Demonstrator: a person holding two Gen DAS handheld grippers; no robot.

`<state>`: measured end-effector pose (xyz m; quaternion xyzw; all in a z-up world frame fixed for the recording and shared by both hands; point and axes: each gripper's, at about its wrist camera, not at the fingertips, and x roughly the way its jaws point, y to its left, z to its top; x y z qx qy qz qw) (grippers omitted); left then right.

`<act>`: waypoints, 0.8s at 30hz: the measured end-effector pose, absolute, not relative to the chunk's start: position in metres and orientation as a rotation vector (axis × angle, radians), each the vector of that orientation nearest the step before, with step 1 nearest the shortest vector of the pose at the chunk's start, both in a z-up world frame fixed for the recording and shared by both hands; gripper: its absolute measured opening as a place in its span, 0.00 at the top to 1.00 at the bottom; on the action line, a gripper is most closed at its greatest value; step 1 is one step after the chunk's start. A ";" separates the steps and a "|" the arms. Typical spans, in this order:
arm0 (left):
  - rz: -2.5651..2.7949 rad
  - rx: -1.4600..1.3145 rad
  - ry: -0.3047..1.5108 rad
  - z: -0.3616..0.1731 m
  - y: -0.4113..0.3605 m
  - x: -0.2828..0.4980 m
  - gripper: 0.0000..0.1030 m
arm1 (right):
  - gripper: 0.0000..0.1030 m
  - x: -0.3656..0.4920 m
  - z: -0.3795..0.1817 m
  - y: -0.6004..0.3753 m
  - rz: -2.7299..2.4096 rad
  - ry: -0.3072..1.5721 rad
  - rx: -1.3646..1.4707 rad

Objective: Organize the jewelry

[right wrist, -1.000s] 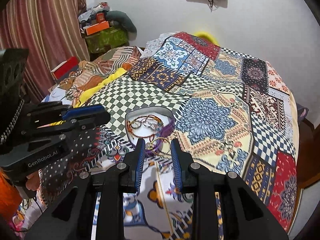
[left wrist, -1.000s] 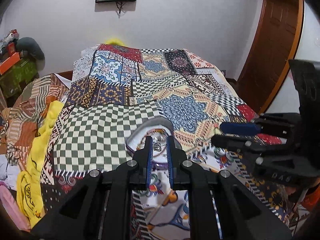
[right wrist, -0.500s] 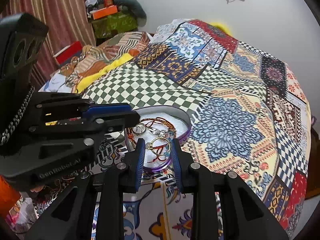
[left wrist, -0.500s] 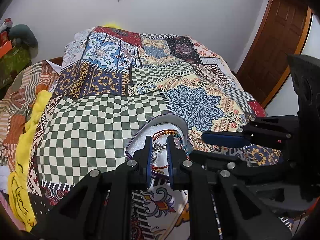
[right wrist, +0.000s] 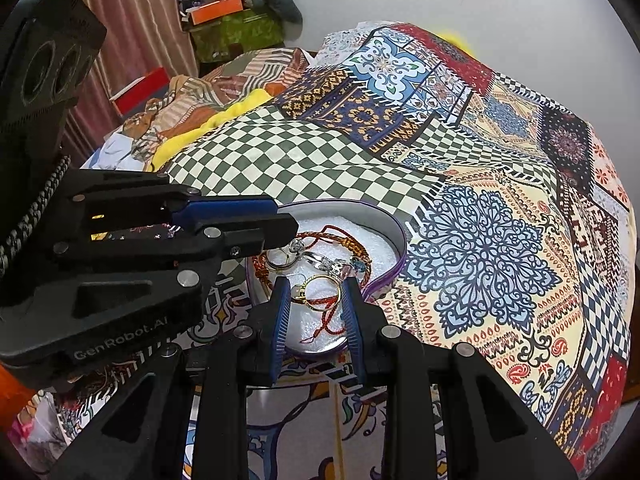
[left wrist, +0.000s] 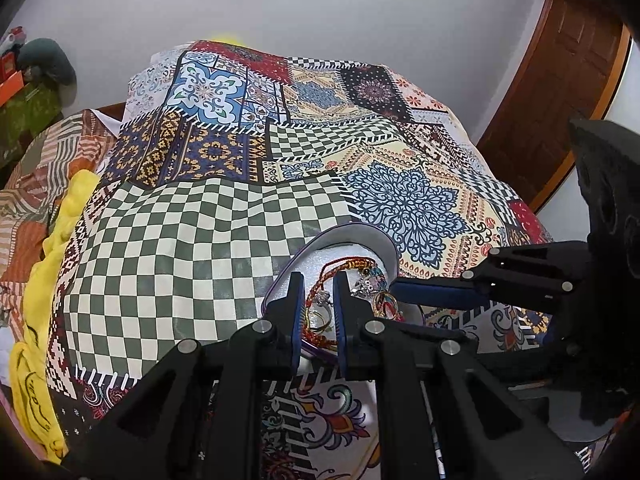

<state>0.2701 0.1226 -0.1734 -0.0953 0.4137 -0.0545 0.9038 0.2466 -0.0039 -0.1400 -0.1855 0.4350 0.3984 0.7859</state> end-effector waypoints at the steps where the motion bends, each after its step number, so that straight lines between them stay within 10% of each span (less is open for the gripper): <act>1: -0.111 -0.199 0.854 -0.173 0.123 0.270 0.88 | 0.77 0.246 -0.140 -0.003 0.855 0.930 -0.406; 24: -0.070 -0.173 0.780 -0.128 0.125 0.234 0.78 | 0.67 0.228 -0.115 -0.010 0.777 0.859 -0.485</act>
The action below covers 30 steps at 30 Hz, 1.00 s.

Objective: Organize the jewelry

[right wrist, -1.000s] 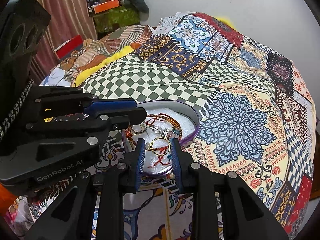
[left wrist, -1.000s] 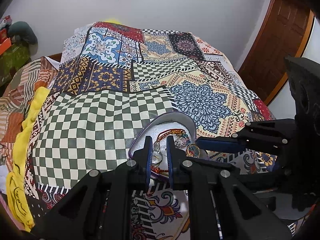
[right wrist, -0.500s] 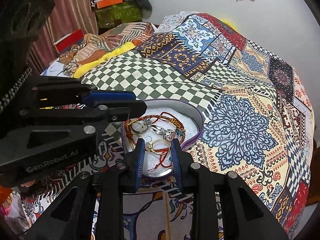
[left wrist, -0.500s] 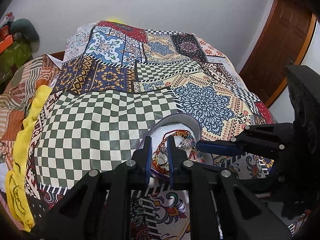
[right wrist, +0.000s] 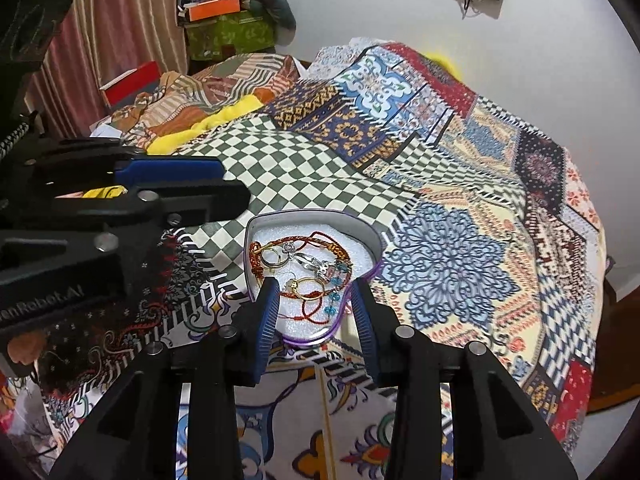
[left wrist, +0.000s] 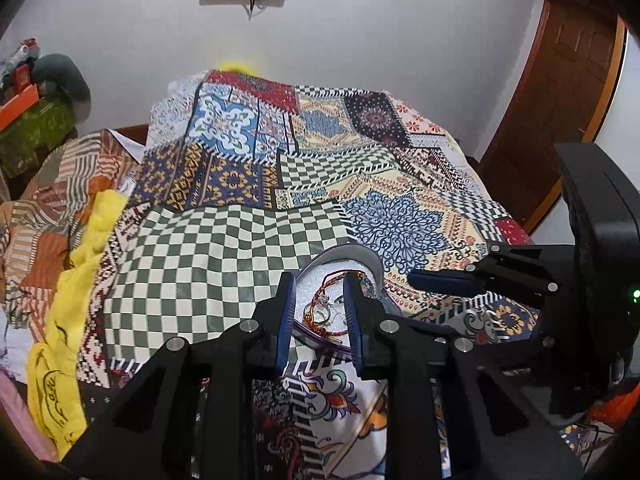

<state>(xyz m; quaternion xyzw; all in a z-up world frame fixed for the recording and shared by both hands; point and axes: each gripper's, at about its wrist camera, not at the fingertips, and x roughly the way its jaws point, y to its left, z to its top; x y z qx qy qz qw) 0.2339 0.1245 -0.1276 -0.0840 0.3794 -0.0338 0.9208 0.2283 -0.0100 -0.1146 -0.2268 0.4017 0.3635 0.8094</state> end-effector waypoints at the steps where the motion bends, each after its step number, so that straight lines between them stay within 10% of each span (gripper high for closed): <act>1: -0.064 -0.166 0.771 -0.123 0.123 0.230 0.78 | 0.67 0.226 -0.111 -0.012 0.775 0.852 -0.482; 18: 0.001 -0.065 0.385 0.022 0.076 0.083 0.77 | 0.67 0.106 0.063 -0.104 0.721 0.421 -0.211; 24: 0.058 -0.019 0.198 0.060 0.049 0.014 0.68 | 0.67 0.040 0.101 -0.135 0.680 0.210 -0.110; 30: 0.166 0.031 0.048 0.073 0.024 -0.040 0.34 | 0.51 0.003 0.107 -0.149 0.639 0.101 -0.022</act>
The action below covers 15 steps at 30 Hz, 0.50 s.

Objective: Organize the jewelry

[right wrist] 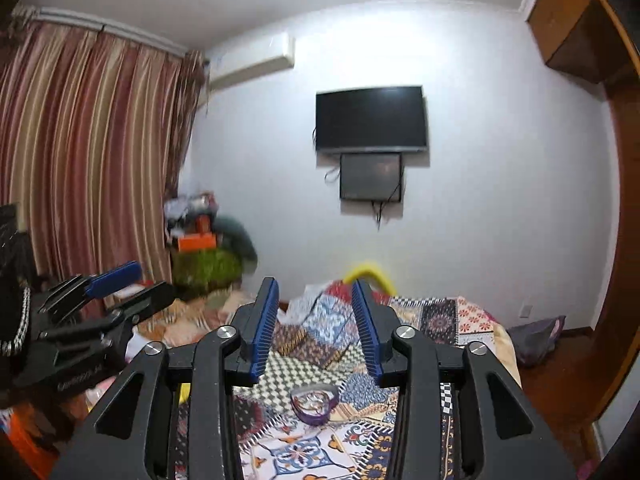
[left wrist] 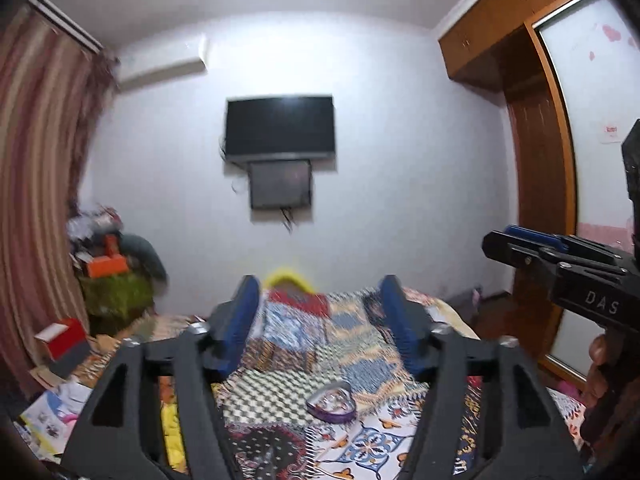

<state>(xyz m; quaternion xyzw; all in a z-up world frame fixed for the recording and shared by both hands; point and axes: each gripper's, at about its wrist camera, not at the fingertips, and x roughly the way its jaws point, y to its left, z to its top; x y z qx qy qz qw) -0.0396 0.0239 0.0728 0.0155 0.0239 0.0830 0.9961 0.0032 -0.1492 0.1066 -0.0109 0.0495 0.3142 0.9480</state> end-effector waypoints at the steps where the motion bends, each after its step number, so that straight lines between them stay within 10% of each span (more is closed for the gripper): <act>1: 0.179 0.035 0.033 0.074 0.020 -0.046 0.28 | 0.40 -0.001 0.106 -0.151 0.630 0.091 -0.009; 5: 0.189 0.018 0.015 0.074 0.017 -0.061 0.06 | 0.21 -0.006 0.098 -0.148 0.569 0.066 0.028; 15: 0.199 -0.076 0.069 0.062 0.028 -0.065 0.01 | 0.00 -0.019 0.097 -0.156 0.481 0.072 0.010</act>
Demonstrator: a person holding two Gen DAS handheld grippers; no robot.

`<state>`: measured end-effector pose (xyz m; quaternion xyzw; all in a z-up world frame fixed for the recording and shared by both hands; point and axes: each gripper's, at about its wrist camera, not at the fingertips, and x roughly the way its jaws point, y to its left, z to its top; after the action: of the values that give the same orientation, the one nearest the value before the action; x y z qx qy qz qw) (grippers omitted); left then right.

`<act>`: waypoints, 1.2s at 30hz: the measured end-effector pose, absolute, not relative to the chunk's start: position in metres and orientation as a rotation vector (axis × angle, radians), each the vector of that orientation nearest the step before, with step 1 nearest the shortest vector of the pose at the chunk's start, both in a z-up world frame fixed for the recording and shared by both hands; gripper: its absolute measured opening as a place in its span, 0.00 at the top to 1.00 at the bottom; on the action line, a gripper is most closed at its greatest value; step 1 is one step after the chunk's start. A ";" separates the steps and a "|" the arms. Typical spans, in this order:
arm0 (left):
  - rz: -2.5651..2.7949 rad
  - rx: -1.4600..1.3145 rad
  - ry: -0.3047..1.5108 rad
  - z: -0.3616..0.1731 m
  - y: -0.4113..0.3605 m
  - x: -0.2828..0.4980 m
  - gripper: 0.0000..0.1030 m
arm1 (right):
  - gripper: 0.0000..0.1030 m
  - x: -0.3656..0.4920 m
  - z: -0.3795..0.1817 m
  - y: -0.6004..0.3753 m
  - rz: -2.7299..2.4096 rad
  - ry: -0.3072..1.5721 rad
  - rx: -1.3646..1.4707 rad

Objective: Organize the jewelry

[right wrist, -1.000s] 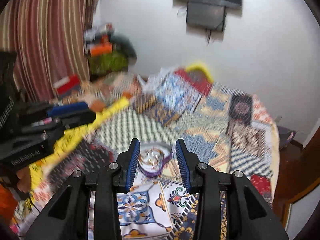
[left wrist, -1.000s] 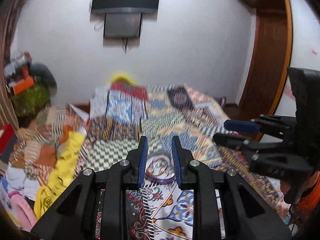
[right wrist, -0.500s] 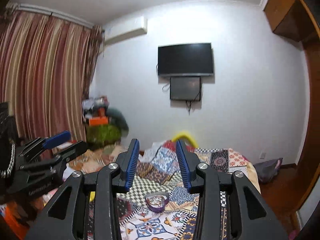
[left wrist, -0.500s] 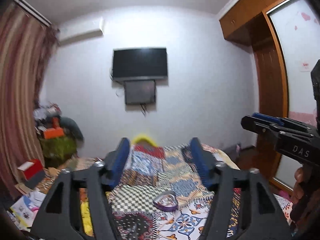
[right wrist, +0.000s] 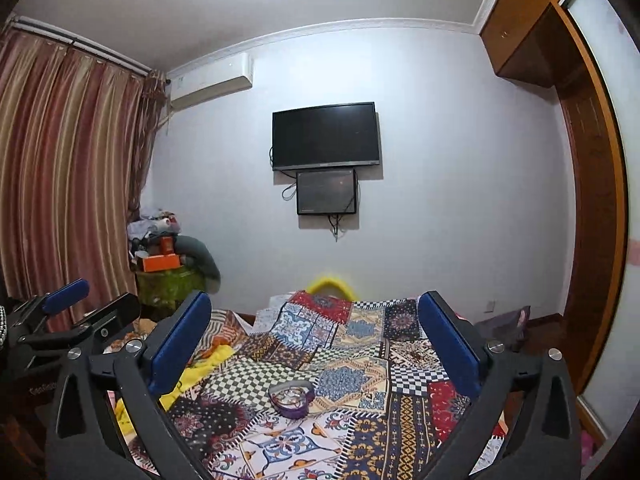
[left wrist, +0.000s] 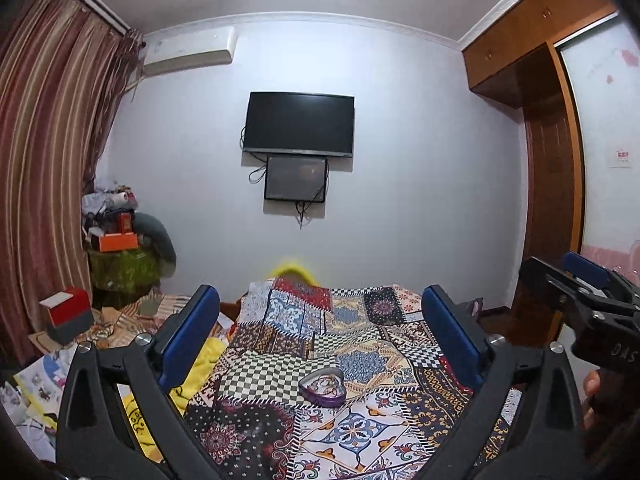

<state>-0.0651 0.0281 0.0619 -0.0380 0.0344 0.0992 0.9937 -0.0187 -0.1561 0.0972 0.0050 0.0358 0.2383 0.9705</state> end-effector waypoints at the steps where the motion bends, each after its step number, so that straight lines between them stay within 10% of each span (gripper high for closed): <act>1: 0.198 -0.079 0.071 0.061 0.026 -0.066 0.01 | 0.00 -0.017 0.098 -0.155 0.482 0.076 0.006; 36: 0.172 -0.098 0.115 0.053 0.024 -0.059 0.01 | 0.00 -0.027 0.089 -0.166 0.502 0.129 0.007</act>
<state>-0.0593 0.0244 0.0533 -0.0488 0.0573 0.0859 0.9935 -0.0268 -0.1660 0.0890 0.0036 0.0640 0.2484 0.9665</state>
